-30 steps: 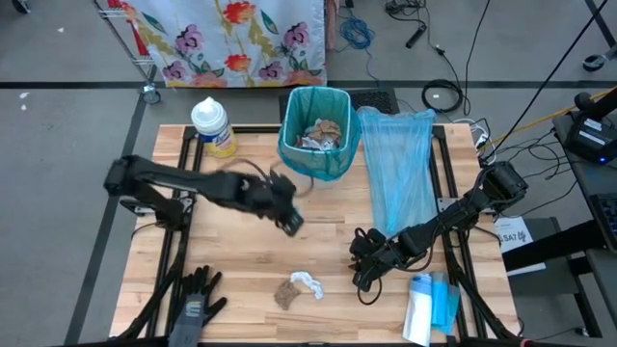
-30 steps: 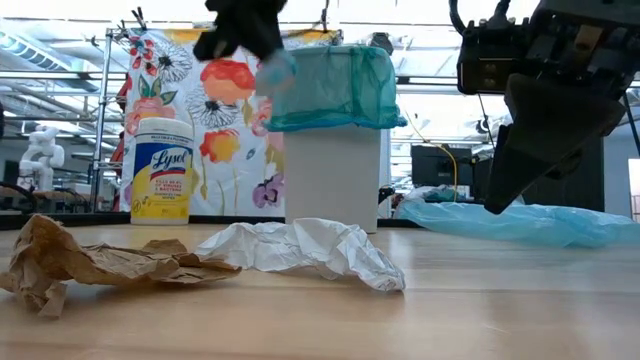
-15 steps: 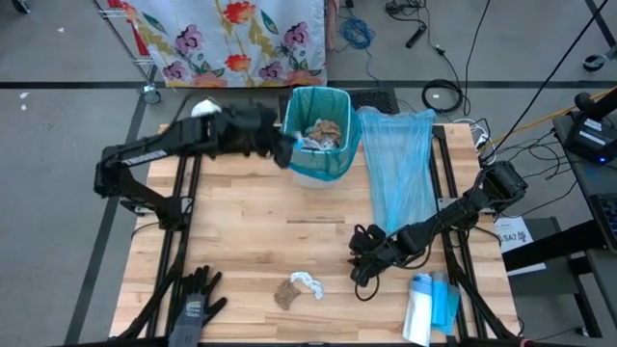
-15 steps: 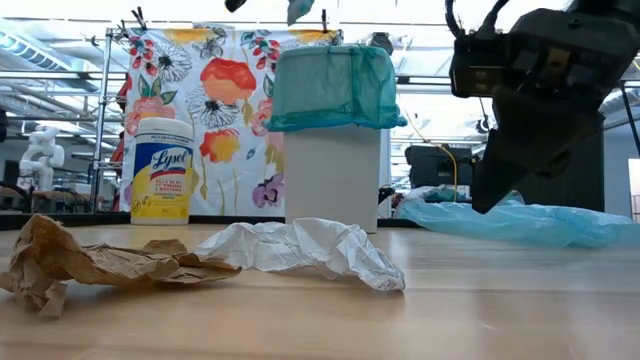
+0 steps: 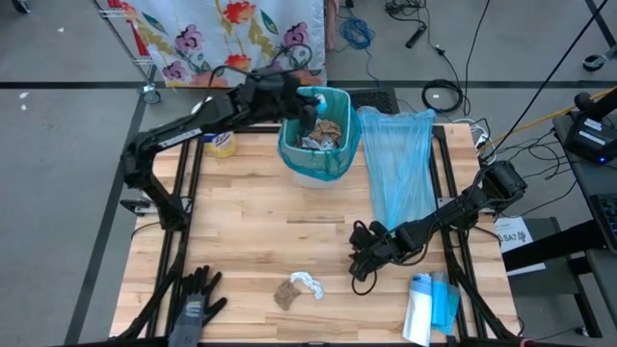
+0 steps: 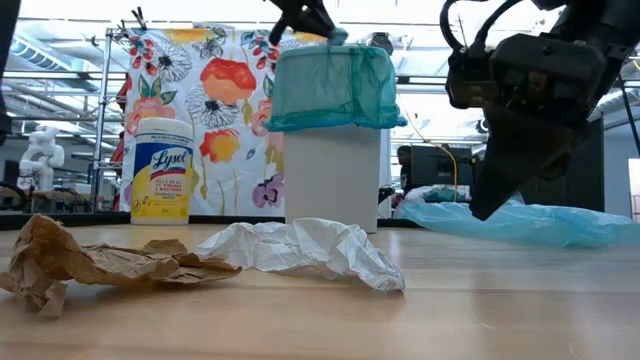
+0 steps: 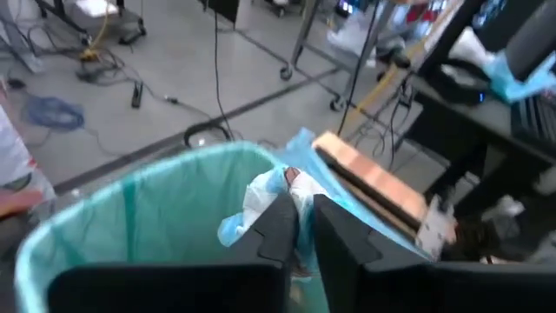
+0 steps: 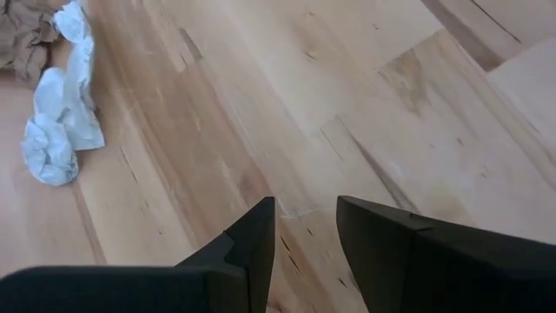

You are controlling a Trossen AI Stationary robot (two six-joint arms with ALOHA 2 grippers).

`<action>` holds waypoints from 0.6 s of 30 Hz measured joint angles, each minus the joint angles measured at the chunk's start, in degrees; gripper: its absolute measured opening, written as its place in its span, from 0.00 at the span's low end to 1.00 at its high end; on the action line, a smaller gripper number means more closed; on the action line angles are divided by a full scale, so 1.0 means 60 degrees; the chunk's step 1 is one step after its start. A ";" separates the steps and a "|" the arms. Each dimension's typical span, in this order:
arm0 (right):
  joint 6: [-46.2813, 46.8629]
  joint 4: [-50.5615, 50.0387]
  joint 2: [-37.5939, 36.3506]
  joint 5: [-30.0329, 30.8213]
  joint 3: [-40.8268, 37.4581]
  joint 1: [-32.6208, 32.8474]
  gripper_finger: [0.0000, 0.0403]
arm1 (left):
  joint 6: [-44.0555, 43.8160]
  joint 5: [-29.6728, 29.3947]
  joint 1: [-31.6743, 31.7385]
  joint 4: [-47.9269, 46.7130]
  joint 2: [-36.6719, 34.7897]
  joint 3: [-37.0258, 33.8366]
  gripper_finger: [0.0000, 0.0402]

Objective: Place trash/remove bag and relplace
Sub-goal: Put the blue plastic into the trash bin, then put the white napkin into the trash bin

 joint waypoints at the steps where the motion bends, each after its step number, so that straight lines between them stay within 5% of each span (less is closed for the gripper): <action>1: 0.0044 -0.0046 0.0000 0.0003 0.0000 0.0000 0.29 | 0.0019 -0.0004 0.0019 0.0211 0.0077 0.0000 0.13; 10: 0.0293 -0.0150 0.0000 0.0024 0.0000 0.0000 0.29 | 0.0932 0.0077 -0.0022 0.0380 0.0361 0.0002 0.39; 18: 0.0544 -0.0131 0.0000 0.0021 0.0000 0.0004 0.29 | 0.0807 0.0467 -0.0424 -0.0343 -0.0191 0.0004 0.43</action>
